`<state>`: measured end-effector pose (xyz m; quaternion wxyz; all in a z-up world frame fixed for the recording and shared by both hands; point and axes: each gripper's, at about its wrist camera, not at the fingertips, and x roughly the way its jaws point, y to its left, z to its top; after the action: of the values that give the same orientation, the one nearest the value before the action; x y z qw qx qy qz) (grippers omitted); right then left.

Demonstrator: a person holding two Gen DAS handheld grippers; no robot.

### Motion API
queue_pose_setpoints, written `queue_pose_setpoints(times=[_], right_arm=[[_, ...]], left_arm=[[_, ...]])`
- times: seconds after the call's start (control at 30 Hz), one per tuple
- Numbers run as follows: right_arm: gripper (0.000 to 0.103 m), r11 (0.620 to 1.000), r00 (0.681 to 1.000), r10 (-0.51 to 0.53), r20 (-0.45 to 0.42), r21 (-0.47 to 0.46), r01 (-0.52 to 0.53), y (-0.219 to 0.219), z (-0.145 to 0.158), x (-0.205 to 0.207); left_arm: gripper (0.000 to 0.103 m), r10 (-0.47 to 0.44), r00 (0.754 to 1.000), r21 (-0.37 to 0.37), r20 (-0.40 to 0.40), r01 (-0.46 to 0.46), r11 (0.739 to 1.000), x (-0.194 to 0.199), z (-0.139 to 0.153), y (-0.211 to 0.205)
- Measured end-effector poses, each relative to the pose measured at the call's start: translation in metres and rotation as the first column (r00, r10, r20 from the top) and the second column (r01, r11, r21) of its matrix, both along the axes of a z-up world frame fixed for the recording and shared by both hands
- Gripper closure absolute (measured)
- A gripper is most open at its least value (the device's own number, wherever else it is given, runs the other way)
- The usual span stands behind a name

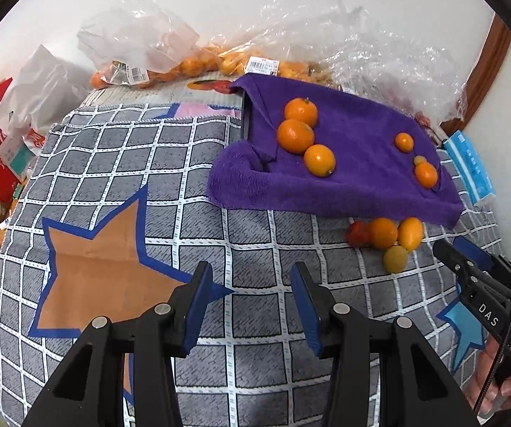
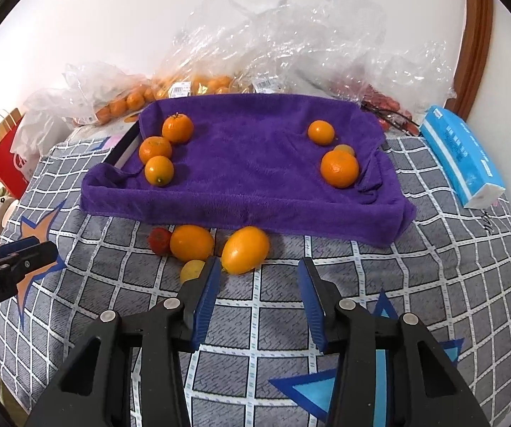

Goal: Organize fruits
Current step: 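Move both open tools toward the loose fruit on the bedspread beside the towel, then grasp the oval orange on the bedspread with the right tool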

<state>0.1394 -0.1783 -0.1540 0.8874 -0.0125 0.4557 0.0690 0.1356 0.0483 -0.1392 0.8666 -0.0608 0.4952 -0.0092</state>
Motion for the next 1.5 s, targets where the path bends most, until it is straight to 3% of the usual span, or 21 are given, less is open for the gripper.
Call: queue_pose_setpoints(times=[0.5, 0.93, 1.0, 1.13, 1.37, 1.5], right_arm=[[0.059, 1.000, 0.999, 0.004, -0.050, 0.031, -0.003, 0.002, -0.022, 0.029], [0.059, 0.995, 0.996, 0.040, -0.086, 0.096, -0.031, 0.009, -0.032, 0.043], [0.067, 0.991, 0.995, 0.053, -0.089, 0.126, -0.041, 0.007, -0.032, 0.043], [0.068, 0.999, 0.998, 0.033, -0.054, 0.042, -0.031, 0.004, -0.025, 0.035], [0.067, 0.998, 0.997, -0.026, -0.070, -0.052, 0.022, -0.027, -0.022, 0.023], [0.067, 0.998, 0.996, -0.035, -0.083, -0.057, 0.031, -0.038, -0.029, 0.019]], left_arm=[[0.060, -0.024, 0.999, 0.042, -0.047, 0.026, 0.999, 0.024, -0.026, -0.001], [0.060, -0.070, 0.997, -0.010, -0.033, 0.070, 0.997, 0.024, -0.028, -0.008], [0.060, -0.077, 0.997, -0.012, -0.031, 0.077, 0.997, 0.024, -0.027, -0.010], [0.060, -0.092, 0.995, -0.031, -0.021, 0.092, 0.995, 0.025, -0.025, -0.016], [0.060, -0.175, 0.984, -0.058, -0.018, 0.174, 0.983, 0.035, -0.025, -0.046], [0.060, -0.219, 0.975, -0.069, -0.031, 0.217, 0.974, 0.042, -0.031, -0.062]])
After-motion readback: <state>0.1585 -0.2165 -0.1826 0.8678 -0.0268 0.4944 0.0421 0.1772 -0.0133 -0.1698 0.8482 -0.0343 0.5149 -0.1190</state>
